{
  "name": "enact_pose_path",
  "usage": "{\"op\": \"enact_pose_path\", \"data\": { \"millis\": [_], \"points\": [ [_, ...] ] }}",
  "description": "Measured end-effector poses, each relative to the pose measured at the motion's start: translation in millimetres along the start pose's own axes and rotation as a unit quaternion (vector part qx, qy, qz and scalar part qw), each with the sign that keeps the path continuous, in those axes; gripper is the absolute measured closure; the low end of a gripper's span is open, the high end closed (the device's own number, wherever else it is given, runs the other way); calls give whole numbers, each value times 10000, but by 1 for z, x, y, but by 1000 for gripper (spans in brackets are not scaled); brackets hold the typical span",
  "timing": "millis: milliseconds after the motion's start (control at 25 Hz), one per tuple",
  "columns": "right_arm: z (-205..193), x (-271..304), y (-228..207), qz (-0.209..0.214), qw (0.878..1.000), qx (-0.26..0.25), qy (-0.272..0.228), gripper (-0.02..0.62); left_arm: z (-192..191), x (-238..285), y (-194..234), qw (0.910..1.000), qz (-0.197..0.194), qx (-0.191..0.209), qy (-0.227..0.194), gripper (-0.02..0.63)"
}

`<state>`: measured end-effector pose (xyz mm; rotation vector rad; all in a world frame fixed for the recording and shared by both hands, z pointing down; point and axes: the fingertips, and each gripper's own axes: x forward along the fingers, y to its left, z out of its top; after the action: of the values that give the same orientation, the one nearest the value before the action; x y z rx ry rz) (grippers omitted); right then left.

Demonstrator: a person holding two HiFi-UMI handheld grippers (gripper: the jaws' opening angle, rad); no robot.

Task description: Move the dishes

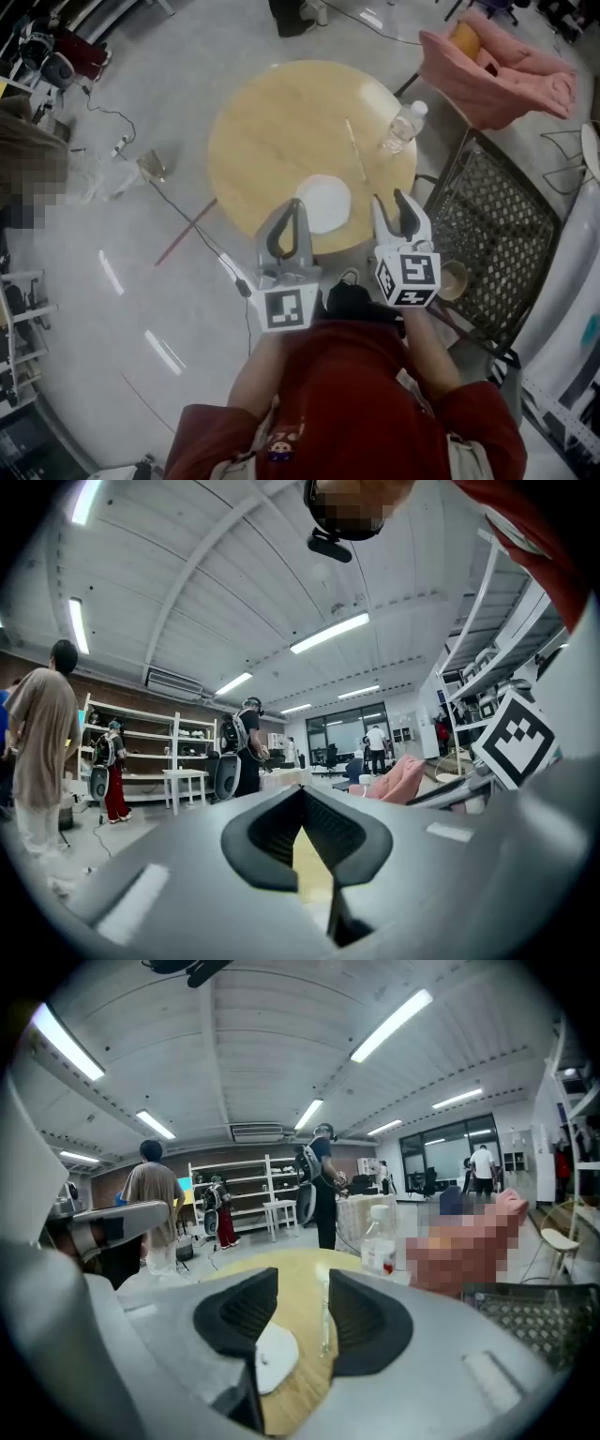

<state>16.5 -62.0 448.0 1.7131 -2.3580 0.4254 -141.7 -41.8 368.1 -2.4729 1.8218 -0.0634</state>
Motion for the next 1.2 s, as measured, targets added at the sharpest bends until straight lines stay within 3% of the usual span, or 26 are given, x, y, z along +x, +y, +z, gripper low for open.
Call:
{"op": "enact_pose_path", "data": {
  "millis": [360, 440, 480, 680, 800, 1200],
  "points": [
    [-29, 34, 25, 265, 9979, 233, 549, 440, -47, 8, 28, 9973, 1, -11, 734, 591],
    [-38, 40, 27, 248, 9970, 216, 700, 440, -66, 10, 33, 9947, -45, -34, 1031, 514],
    [-42, 43, 27, 228, 9965, 217, 779, 440, -76, 11, 36, 9930, -70, -19, 1183, 505],
    [-64, 55, 32, 127, 9925, 322, 1170, 440, -114, 13, 47, 9838, -243, -54, 1774, 466],
    [-80, 62, 31, 78, 9878, 642, 1417, 440, -134, 18, 45, 9772, -426, -174, 2074, 451],
    [-147, 78, 30, -134, 9642, 1083, 2418, 433, -203, 29, 28, 9464, -997, -310, 3057, 391]
  ]
}}
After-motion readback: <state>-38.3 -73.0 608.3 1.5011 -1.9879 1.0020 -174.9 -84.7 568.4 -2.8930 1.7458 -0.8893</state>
